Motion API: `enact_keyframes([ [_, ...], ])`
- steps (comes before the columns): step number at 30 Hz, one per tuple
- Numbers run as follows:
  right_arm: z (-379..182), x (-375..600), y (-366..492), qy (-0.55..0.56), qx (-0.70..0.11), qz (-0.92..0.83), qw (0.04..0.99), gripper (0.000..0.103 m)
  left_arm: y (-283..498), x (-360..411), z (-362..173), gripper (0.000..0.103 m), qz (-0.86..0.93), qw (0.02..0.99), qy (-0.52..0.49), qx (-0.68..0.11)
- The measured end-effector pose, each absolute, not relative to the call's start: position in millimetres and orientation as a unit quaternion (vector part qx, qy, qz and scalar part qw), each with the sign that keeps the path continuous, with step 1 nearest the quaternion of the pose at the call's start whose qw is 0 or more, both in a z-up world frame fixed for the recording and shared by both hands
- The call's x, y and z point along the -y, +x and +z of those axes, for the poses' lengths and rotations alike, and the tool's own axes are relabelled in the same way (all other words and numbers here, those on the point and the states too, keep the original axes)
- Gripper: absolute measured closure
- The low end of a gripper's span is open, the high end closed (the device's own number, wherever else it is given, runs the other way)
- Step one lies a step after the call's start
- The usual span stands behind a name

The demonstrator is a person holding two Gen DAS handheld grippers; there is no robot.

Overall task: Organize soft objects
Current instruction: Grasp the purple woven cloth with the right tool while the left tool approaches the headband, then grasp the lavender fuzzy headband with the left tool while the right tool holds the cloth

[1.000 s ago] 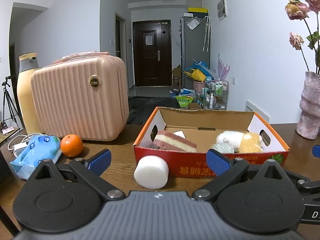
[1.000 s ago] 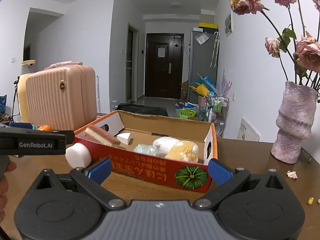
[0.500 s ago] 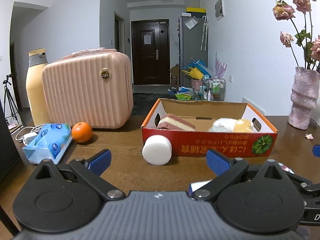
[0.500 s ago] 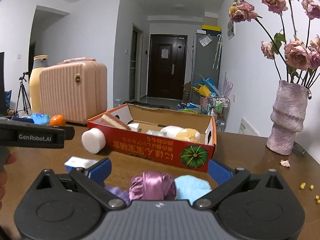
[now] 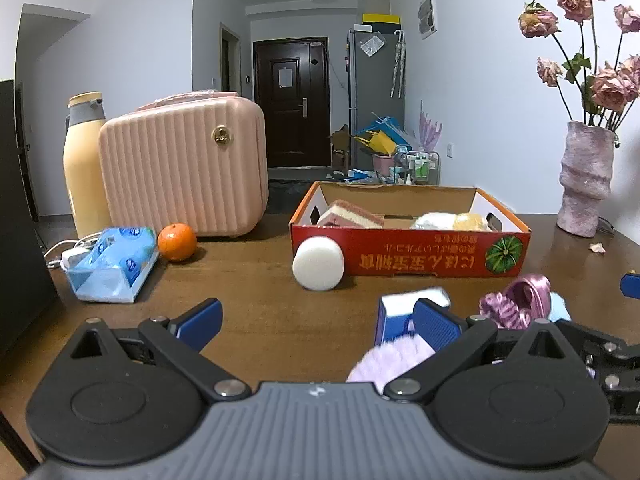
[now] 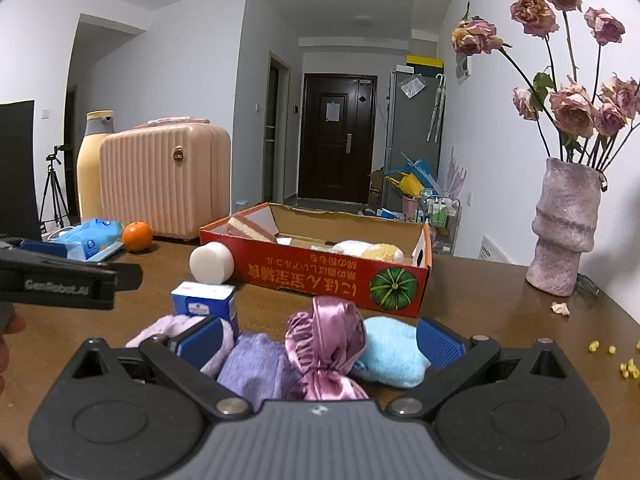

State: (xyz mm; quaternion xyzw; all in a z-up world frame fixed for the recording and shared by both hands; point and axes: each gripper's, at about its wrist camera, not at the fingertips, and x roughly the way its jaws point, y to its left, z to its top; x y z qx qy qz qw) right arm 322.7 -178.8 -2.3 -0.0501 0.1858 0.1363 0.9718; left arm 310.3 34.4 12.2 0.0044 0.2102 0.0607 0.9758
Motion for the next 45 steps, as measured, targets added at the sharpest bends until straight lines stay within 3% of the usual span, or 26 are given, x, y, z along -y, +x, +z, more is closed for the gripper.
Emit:
enact_keyframes([
  [13, -18, 164, 304, -0.070, -0.184, 0.149, 0.969, 0.002, 284, -59, 0, 0.000, 0.052, 0.971, -0.012, -0.235],
  [16, -24, 155, 305, -0.086, -0.189, 0.159, 0.965, 0.010, 286, -63, -2, 0.000, 0.048, 0.969, -0.016, -0.242],
  [21, -36, 136, 312, -0.123, -0.206, 0.173, 0.955, 0.033, 286, -69, -6, 0.000, 0.048, 0.968, -0.010, -0.246],
  [28, -51, 111, 329, -0.154, -0.236, 0.182, 0.942, 0.051, 289, -80, -9, 0.000, 0.055, 0.966, -0.007, -0.251],
  [30, -55, 105, 333, -0.162, -0.243, 0.183, 0.939, 0.061, 289, -82, -9, 0.000, 0.056, 0.966, -0.009, -0.253],
  [33, -57, 102, 336, -0.163, -0.250, 0.187, 0.936, 0.065, 289, -83, -9, 0.000, 0.054, 0.965, -0.012, -0.255],
  [45, -45, 114, 322, -0.132, -0.211, 0.192, 0.949, 0.067, 291, -81, -11, 0.000, 0.049, 0.965, -0.011, -0.258],
])
